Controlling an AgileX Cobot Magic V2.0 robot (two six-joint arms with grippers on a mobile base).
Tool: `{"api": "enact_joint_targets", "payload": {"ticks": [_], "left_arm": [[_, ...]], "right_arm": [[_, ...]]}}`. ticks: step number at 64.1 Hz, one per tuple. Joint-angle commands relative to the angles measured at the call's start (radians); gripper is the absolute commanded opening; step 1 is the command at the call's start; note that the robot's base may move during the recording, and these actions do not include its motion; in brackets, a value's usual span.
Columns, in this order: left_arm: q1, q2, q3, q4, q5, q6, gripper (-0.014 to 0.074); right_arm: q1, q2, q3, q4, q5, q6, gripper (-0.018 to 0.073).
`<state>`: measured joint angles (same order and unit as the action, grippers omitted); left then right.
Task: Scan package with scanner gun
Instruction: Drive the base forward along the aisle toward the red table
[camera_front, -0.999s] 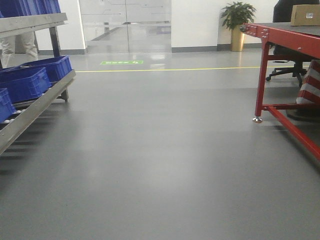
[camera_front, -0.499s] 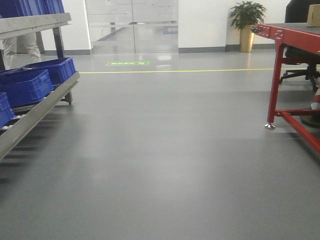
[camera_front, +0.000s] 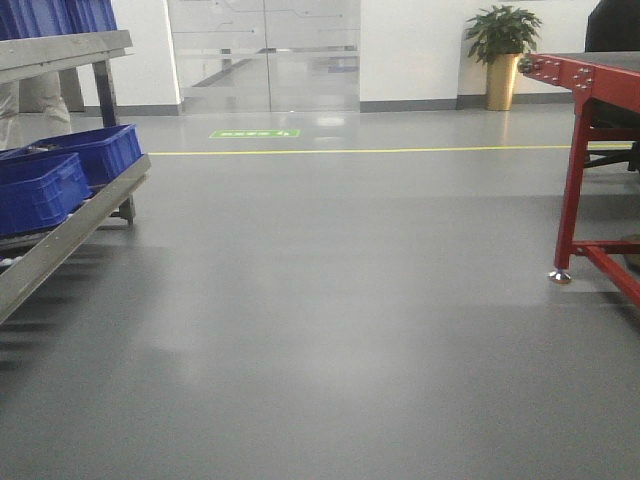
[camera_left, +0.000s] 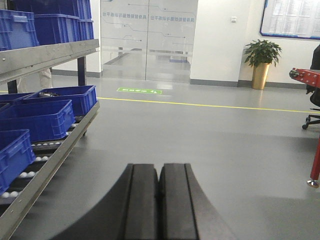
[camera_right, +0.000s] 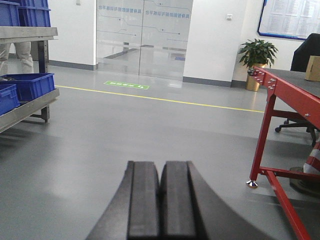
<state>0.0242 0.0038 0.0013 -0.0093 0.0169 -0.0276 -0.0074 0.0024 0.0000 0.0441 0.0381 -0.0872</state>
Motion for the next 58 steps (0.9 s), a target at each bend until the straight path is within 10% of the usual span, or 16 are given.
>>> {"api": "enact_joint_targets", "payload": {"ticks": [1, 58], "left_arm": [[0.001, -0.004, -0.001, 0.002, -0.017, -0.001, -0.0111], [0.001, -0.004, -0.001, 0.002, -0.017, -0.001, -0.0111]], "right_arm": [[-0.003, -0.002, 0.000, 0.000, -0.018, 0.000, -0.0169], [-0.003, -0.002, 0.000, 0.000, -0.018, 0.000, -0.0169]]}}
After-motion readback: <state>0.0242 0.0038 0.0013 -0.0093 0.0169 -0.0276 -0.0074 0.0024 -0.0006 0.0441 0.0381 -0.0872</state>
